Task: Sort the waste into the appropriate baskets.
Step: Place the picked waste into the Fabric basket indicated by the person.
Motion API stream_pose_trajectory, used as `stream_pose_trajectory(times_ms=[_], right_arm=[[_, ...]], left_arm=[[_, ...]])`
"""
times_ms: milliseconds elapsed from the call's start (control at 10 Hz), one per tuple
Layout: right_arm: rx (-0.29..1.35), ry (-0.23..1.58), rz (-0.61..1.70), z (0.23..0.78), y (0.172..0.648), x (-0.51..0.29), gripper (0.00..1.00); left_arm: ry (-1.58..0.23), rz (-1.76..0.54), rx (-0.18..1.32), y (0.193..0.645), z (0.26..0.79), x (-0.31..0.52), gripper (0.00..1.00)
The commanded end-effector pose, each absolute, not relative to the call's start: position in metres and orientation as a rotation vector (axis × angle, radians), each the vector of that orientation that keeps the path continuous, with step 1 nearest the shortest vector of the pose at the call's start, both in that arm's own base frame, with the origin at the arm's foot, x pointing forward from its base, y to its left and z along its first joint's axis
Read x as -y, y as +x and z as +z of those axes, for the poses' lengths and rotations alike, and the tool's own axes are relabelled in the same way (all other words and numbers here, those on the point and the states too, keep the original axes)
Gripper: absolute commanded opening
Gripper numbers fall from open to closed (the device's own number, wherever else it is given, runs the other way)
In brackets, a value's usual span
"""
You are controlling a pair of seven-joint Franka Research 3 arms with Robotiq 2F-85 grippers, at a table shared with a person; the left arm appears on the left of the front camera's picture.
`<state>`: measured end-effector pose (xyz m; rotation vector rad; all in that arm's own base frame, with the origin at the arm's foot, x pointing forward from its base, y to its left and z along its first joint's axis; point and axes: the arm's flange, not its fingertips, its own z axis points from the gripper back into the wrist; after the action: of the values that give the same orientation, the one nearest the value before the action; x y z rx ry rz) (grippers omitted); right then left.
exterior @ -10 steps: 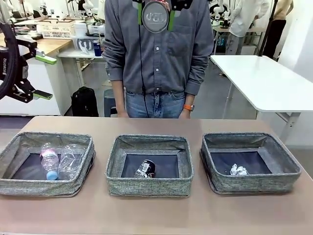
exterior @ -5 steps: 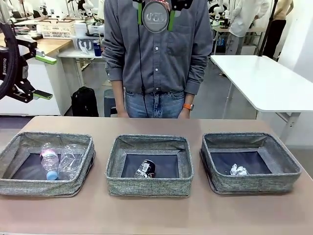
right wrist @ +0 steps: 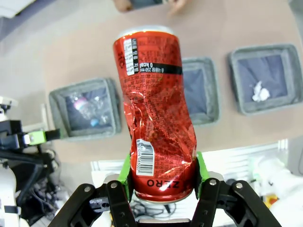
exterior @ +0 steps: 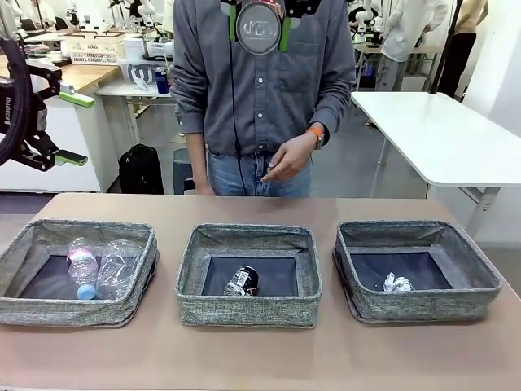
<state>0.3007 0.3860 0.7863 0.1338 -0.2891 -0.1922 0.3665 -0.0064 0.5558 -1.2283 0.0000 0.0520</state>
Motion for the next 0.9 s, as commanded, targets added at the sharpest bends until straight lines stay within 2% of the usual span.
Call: stream_pose_trajectory(times_ms=[0,800], right_arm=[[0.296,0.127,-0.198,0.7857,0.2991,-0.3841,0.57],[0.296,0.127,-0.198,0.7857,0.2991,-0.3841,0.57]], left_arm=[[-1.226,0.032,0.002,0.3653,0.5576,0.0052,1.00],[-1.226,0.032,0.002,0.3653,0.5576,0.0052,1.00]])
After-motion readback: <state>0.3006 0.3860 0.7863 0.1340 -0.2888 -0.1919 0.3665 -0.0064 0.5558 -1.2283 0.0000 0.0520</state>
